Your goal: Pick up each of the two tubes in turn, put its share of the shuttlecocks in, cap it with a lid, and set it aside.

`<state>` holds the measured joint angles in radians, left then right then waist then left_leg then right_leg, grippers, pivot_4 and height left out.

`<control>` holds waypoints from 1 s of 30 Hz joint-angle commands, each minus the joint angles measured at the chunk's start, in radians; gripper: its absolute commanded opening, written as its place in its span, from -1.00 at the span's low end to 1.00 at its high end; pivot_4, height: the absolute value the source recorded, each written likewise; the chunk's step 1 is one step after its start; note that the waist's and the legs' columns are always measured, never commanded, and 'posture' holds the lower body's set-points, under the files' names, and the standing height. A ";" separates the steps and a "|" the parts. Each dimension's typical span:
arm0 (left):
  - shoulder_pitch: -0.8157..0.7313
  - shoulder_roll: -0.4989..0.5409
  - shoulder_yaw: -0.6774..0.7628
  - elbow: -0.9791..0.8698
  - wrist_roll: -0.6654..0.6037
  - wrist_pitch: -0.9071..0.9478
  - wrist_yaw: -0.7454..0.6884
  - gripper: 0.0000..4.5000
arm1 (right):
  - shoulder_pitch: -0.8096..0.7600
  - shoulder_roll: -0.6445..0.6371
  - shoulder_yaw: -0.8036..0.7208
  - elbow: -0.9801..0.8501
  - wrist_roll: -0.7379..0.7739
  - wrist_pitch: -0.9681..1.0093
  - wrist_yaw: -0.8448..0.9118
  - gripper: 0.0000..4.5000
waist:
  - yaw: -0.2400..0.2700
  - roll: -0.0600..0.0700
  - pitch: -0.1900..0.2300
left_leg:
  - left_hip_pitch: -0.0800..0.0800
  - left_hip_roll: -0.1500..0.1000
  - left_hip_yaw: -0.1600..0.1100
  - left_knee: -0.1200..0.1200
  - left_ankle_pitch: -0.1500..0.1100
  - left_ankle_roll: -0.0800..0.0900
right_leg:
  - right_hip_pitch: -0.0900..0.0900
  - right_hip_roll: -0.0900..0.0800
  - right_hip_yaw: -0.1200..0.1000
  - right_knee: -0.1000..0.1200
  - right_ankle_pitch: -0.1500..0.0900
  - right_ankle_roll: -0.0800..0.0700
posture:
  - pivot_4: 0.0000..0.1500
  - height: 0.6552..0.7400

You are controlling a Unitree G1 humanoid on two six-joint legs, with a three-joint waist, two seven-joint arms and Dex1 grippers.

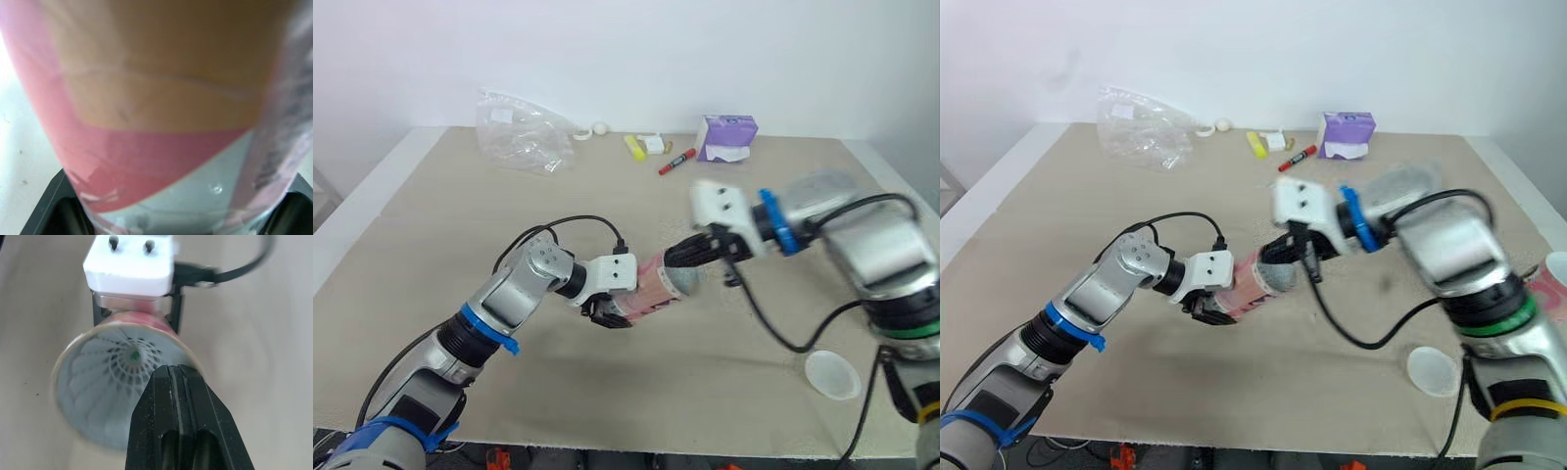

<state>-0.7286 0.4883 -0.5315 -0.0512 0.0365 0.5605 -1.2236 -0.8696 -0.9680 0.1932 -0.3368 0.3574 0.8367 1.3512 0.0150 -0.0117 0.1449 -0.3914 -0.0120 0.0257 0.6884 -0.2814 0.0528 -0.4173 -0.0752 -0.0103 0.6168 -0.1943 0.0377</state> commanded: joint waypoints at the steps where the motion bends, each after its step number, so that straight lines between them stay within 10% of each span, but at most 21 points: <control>1: 0.035 0.008 -0.050 0.055 0.034 -0.005 0.015 0.43 | 0.049 -0.060 -0.128 -0.061 0.087 0.053 0.006 -0.96 | 0.001 0.000 0.000 | 0.000 0.000 0.000 0.000 0.000 0.000 | 0.000 0.000 0.000 -0.001 0.000 0.000 | 1.00 1.00; 30: 0.198 -0.315 0.148 0.396 -0.166 -0.702 0.053 0.43 | 0.936 -0.354 -0.609 -0.046 -0.023 -0.171 -0.002 -0.96 | 0.019 0.000 0.005 | -0.016 0.000 0.004 0.004 -0.002 0.003 | -0.009 -0.001 -0.005 -0.005 0.000 0.005 | 1.00 1.00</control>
<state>-0.5339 0.1803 -0.3787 0.3350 -0.1368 -0.0919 -1.1661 0.0523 -1.3018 -0.3684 -0.3967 0.3561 0.6888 1.3338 0.0341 -0.0118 0.1495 -0.4074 -0.0121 0.0293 0.6930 -0.2837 0.0559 -0.4255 -0.0757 -0.0147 0.6123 -0.1938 0.0430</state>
